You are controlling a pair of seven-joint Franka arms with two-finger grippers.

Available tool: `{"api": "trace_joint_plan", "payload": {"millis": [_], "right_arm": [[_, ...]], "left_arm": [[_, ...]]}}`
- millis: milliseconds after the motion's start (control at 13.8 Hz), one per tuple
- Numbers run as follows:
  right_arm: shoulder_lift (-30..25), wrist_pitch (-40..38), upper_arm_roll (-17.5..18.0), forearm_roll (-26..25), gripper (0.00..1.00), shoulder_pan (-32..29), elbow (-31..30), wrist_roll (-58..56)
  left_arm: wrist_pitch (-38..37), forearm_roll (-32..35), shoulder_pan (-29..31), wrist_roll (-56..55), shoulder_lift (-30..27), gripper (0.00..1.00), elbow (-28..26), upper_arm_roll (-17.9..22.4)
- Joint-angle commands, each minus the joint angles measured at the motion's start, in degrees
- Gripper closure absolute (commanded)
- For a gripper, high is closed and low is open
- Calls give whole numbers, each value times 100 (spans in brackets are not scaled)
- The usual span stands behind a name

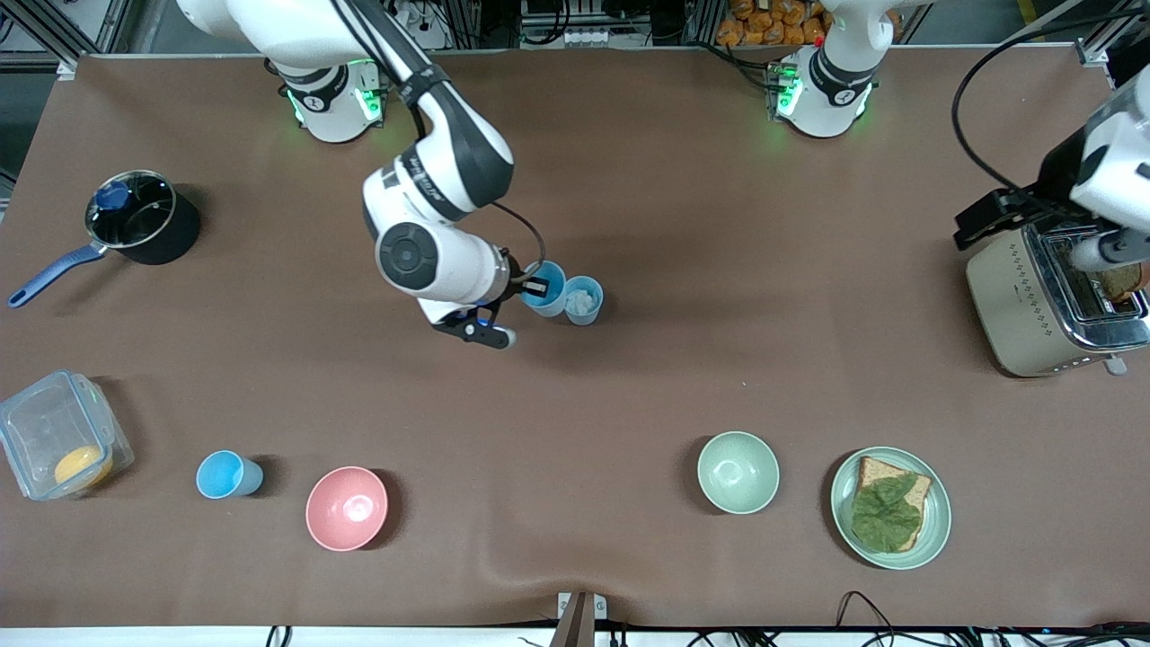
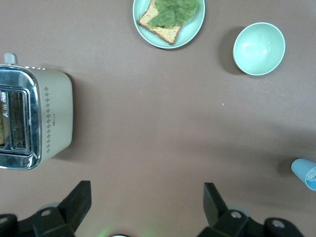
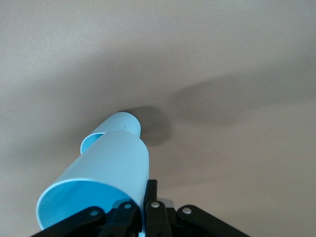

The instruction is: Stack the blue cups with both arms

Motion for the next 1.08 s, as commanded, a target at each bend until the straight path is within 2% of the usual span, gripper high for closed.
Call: {"api": "trace_joint_plan", "payload": {"millis": [0,217,289,361,1012], "right_arm": [[193,144,-82,102,100,217,185,211],[272,302,-82,93,100,349,185,309],[298,364,-82,93,100,358,185,317],[342,382,-82,93,100,376,185,318],[465,567,-82,102,100,543,194,458]], "left_arm": [[-218,74,-126,120,-190,0,24,176],[-218,-66,-722,147,-278,0,33,869],[-218,-128,-925,216,-348,0,24,1246],[-218,-181,-988,261,-383,0,15,1398],[-279,-120,-953,489,-621,0,-178,1452]]}}
